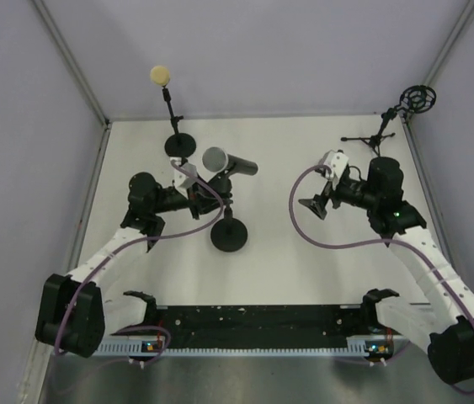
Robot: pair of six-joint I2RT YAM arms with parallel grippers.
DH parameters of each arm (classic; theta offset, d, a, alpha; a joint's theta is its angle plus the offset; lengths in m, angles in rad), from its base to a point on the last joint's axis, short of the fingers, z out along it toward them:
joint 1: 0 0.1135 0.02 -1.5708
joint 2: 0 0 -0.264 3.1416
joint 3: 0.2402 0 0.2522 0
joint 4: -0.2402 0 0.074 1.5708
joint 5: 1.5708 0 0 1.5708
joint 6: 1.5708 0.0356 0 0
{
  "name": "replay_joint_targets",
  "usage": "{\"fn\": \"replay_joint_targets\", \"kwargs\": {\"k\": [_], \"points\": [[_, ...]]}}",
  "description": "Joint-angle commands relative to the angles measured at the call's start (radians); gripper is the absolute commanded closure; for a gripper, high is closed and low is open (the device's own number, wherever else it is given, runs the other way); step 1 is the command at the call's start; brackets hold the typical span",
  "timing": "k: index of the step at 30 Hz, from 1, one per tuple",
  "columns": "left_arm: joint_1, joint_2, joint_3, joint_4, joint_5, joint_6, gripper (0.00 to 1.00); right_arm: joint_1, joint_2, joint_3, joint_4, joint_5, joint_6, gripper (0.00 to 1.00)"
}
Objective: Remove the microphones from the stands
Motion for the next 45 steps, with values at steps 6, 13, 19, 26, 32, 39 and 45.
{"fn": "replay_joint_targets", "kwargs": {"k": [6,13,19,26,32,39,45], "points": [[-0.16,0.074,0.021,0.141,0.085,0.088,1.0,-0.023,-0.085,0.03,-0.159,-0.277,-0.161,0.01],[-0.185,0.091,-0.026,0.248,0.111,0.102,1.0,-0.048,-0.07,0.041,-0.209,-0.353,-0.181,0.01],[-0.185,0.063,-0.069,0.189,0.114,0.215,0.99,-0.074,-0.079,0.035,-0.216,-0.419,-0.181,0.01],[-0.182,0.027,-0.083,0.065,0.091,0.341,0.71,-0.077,-0.065,0.032,-0.215,-0.427,-0.184,0.01],[-0.144,-0.013,-0.094,-0.008,0.048,0.396,0.46,-0.079,-0.065,0.029,-0.216,-0.438,-0.186,0.01],[-0.027,-0.102,-0.132,0.006,0.006,0.338,0.24,-0.076,-0.027,0.044,-0.147,-0.479,-0.146,0.01],[0.094,-0.168,-0.1,-0.028,0.026,0.223,0.15,-0.022,0.05,0.128,-0.024,-0.455,-0.077,0.01]]}}
